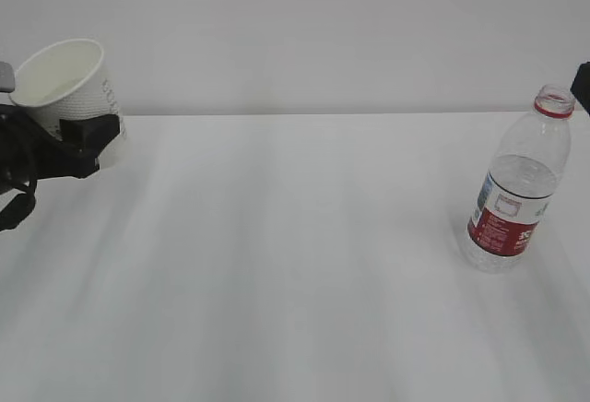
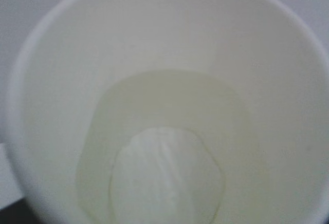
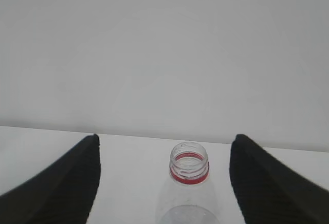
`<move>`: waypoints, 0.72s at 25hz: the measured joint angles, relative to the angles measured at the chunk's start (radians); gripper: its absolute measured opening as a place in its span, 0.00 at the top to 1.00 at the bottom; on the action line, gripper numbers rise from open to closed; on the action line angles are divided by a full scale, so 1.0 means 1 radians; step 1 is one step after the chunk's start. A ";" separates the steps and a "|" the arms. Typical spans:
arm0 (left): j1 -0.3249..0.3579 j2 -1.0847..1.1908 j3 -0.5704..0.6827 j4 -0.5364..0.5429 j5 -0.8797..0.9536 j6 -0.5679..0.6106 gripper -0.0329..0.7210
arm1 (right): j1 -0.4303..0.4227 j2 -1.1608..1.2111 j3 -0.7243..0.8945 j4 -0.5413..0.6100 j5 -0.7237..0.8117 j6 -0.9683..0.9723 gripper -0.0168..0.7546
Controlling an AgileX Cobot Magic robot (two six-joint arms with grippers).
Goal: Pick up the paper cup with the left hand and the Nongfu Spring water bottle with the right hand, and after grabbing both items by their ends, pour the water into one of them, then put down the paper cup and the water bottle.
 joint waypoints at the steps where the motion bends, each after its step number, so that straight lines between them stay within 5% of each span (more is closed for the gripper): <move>1: 0.004 0.000 0.000 -0.002 -0.001 0.005 0.30 | 0.000 0.000 0.000 0.000 0.000 0.000 0.22; 18: 0.080 0.005 0.000 -0.109 0.040 0.046 0.30 | 0.000 0.000 0.000 0.000 0.000 0.000 0.22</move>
